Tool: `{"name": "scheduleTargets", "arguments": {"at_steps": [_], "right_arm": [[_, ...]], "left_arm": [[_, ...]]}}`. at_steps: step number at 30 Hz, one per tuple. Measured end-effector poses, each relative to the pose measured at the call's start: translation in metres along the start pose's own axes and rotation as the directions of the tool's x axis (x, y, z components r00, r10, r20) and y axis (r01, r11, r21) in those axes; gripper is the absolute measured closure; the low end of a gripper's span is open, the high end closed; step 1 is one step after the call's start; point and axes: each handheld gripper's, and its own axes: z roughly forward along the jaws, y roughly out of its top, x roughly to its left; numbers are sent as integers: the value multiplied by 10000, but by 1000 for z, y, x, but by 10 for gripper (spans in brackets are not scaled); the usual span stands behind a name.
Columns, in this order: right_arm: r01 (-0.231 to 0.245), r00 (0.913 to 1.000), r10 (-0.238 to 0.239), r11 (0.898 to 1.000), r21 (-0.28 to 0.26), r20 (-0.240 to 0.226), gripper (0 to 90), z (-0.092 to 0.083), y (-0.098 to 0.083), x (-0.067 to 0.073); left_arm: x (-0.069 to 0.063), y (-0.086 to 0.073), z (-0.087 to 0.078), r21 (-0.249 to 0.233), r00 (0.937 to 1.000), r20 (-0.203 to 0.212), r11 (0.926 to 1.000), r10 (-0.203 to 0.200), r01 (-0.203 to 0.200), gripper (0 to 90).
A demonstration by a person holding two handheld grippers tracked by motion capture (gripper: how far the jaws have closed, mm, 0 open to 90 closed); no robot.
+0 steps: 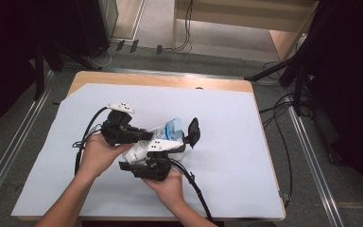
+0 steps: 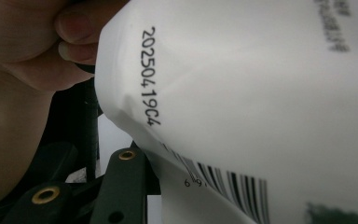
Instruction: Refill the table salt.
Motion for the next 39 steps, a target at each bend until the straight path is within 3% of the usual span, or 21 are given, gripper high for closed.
{"name": "scheduleTargets", "arguments": {"at_steps": [9, 15, 20, 32, 39], "right_arm": [[365, 9991, -367, 9993, 113, 200, 623, 1, 1, 4], [741, 9952, -763, 9965, 381, 620, 571, 3, 1, 7], [577, 9969, -596, 9976, 371, 506, 620, 2, 2, 6], [196, 9996, -199, 9997, 131, 201, 635, 1, 3, 3], [122, 9989, -133, 9996, 243, 451, 558, 4, 3, 2]], "left_arm": [[-2, 0, -1, -37, 9998, -216, 10000, -12, 11, 873], [-3, 1, -1, 28, 9994, -351, 10000, -23, 24, 881], [-4, 2, 0, 31, 9995, -328, 10000, 6, -5, 879], [-3, 2, -1, -84, 9992, -388, 10000, -40, 37, 876], [-1, 2, -1, -24, 9978, -646, 9999, -135, 133, 886]]}}
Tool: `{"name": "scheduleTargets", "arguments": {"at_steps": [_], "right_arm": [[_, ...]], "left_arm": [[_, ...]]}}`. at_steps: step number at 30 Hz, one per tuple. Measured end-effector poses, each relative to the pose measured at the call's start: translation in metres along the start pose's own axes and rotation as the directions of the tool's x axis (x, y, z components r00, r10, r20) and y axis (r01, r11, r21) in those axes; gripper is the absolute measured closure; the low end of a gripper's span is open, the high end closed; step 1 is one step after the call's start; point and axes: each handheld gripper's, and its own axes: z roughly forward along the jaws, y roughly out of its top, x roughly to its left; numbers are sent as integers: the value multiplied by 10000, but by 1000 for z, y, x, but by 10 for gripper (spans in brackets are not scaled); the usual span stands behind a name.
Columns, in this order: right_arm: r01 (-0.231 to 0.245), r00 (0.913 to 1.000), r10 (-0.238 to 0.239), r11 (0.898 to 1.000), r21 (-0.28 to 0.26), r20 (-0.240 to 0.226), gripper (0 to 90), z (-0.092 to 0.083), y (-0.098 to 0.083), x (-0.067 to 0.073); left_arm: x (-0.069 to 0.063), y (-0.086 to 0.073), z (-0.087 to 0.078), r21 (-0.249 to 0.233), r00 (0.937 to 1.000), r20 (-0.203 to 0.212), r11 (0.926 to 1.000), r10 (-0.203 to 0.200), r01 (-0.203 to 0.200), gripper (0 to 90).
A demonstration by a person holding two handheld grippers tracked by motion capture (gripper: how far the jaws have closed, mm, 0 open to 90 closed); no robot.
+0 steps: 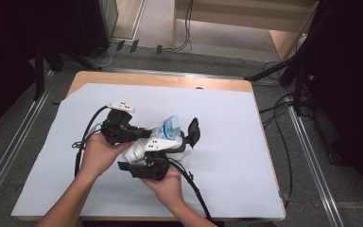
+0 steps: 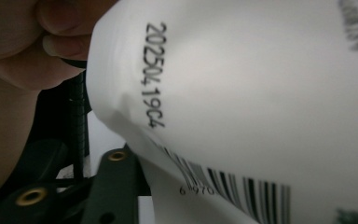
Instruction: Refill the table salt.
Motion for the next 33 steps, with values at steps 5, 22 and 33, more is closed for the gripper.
{"name": "scheduleTargets", "arguments": {"at_steps": [5, 22, 33], "right_arm": [[-196, 9998, 196, 9998, 3, 73, 615, -3, 1, -1], [-579, 9972, 562, 9977, -348, -485, 639, -5, 0, -3], [-713, 9955, 683, 9965, -445, -661, 640, -5, 0, -4]], "left_arm": [[2, 0, 0, -58, 10000, 5, 10000, -47, 48, 891], [0, 0, 0, -64, 9993, 380, 10000, 2, 1, 827], [-2, 0, 0, -102, 9996, 257, 9999, 125, -123, 848]]}}
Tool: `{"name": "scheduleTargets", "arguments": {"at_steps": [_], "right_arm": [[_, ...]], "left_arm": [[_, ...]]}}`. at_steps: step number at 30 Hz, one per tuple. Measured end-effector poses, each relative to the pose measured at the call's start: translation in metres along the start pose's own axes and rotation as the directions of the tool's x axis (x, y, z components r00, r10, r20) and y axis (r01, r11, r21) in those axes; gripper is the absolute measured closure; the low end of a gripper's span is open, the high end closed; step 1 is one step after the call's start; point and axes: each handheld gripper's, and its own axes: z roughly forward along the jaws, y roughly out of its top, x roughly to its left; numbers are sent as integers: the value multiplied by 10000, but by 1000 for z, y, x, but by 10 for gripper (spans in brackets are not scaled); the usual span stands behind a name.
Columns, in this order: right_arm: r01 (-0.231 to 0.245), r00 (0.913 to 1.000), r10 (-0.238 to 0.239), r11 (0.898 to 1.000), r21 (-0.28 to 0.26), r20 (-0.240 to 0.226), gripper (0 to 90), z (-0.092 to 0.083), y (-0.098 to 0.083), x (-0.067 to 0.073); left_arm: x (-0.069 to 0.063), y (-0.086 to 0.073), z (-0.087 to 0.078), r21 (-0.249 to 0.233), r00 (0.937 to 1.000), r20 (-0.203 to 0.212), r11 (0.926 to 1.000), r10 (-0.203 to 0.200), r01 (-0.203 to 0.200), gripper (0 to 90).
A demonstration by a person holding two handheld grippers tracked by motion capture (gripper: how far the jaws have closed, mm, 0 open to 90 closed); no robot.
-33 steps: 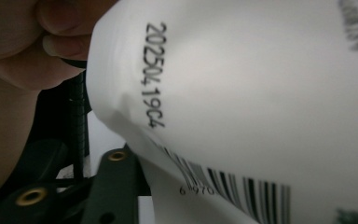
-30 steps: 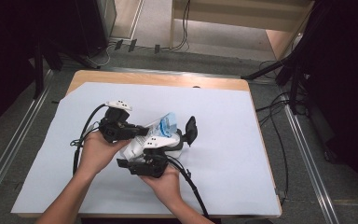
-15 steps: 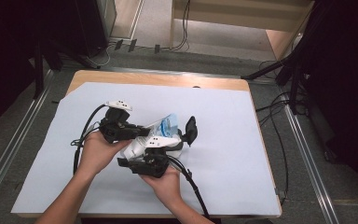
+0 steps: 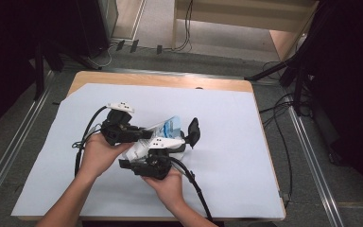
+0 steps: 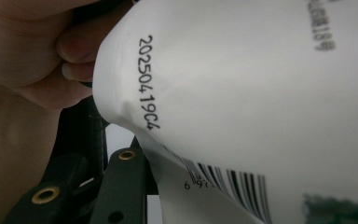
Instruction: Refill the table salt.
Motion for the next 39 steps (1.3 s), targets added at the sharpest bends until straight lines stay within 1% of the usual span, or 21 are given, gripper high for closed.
{"name": "scheduleTargets", "arguments": {"at_steps": [3, 8, 10, 11, 12, 13, 14, 15, 16, 21, 24, 33, 38, 39], "right_arm": [[88, 9999, -89, 9999, 64, 61, 639, 1, 0, 1], [178, 9998, -179, 9998, 75, 107, 635, 1, 0, 1], [269, 9994, -271, 9996, 115, 195, 627, 1, -1, 2], [396, 9989, -400, 9991, 179, 226, 618, 2, -1, 3], [396, 9989, -400, 9991, 179, 226, 618, 2, -1, 3], [460, 9985, -466, 9987, 214, 290, 611, 3, -2, 4], [674, 9965, -690, 9971, 360, 461, 602, 5, -3, 5], [674, 9965, -690, 9971, 360, 461, 602, 5, -3, 5], [749, 9953, -773, 9963, 428, 586, 608, 5, -3, 6], [661, 9968, -678, 9971, 389, 433, 634, 4, -2, 6], [594, 9976, -605, 9977, 330, 334, 638, 4, -2, 5], [569, 9979, -580, 9977, 369, 303, 641, 4, -2, 5], [541, 9984, -546, 9980, 331, 153, 650, 4, -2, 4], [477, 9988, -480, 9984, 304, 106, 653, 3, -2, 4]], "left_arm": [[0, 0, 0, 36, 10000, -11, 10000, 30, -30, 874], [0, -1, 0, -48, 10000, 0, 10000, 25, -25, 888], [0, 0, 0, -15, 10000, 28, 10000, -5, 5, 893], [0, 0, 0, 37, 10000, 23, 10000, -16, 16, 895], [0, 0, 0, 37, 10000, 23, 10000, -16, 16, 896], [0, 0, 0, 50, 10000, 70, 10000, -34, 34, 896], [0, 0, 0, 34, 10000, 69, 10000, -43, 43, 896], [0, 0, 0, 26, 9999, 86, 10000, -56, 56, 896], [0, 0, 0, 41, 9999, 91, 10000, -66, 66, 896], [0, 0, 0, 40, 10000, 76, 10000, -13, 13, 892], [0, 0, 0, 18, 10000, 91, 10000, -41, 41, 890], [-1, 0, 1, 91, 10000, 70, 10000, -6, 5, 885], [0, 0, 1, 82, 9999, 114, 10000, -15, 14, 879], [0, 0, 1, 83, 9999, 121, 10000, -15, 14, 877]]}}
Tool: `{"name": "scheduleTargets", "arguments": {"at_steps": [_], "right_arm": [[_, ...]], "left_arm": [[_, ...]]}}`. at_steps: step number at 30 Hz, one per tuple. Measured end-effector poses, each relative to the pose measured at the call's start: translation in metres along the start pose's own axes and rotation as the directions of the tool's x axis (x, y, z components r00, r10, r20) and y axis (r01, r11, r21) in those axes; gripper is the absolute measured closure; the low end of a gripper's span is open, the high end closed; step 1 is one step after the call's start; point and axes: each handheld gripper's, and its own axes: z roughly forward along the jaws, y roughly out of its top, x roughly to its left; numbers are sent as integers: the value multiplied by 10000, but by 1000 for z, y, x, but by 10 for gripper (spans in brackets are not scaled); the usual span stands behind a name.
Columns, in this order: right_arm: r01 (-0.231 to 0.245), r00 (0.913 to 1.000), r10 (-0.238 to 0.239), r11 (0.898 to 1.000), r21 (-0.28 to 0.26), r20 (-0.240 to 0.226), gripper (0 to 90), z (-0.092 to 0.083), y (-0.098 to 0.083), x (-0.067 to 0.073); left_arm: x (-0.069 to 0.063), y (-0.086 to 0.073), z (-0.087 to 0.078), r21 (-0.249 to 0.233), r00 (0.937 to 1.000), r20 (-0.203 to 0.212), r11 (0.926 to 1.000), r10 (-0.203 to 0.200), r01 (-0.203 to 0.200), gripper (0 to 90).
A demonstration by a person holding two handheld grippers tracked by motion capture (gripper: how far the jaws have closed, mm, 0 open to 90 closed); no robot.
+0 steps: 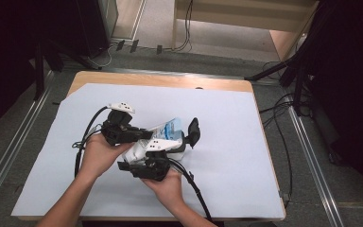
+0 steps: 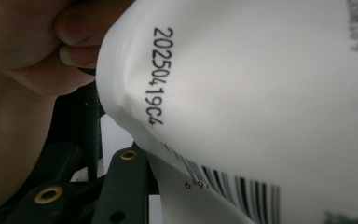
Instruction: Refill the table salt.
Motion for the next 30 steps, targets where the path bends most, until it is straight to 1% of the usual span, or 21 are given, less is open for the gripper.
{"name": "scheduleTargets", "arguments": {"at_steps": [2, 3, 16, 22, 25, 30], "right_arm": [[-41, 10000, 41, 10000, -9, -33, 654, 0, 0, 0], [-133, 9999, 132, 9999, -65, -95, 657, 0, 0, -1], [-177, 9998, 177, 9998, -32, -43, 657, 0, 0, -2], [-226, 9997, 225, 9997, -17, -112, 657, 0, 0, -2], [-153, 9998, 153, 9999, 32, -85, 651, 0, 1, -2], [96, 9999, -98, 9999, 140, 96, 632, 1, 1, 0]], "left_arm": [[0, 0, 0, 0, 10000, 1, 10000, 1, -1, 876], [0, 0, 0, -10, 10000, -12, 10000, 7, -7, 874], [0, 0, 1, -4, 10000, -12, 10000, -12, 12, 867], [0, 0, 1, 47, 10000, -26, 10000, -63, 63, 876], [-1, 0, 1, 69, 10000, -69, 10000, -49, 49, 882], [0, 0, 1, 75, 9999, -153, 10000, -63, 64, 890]]}}
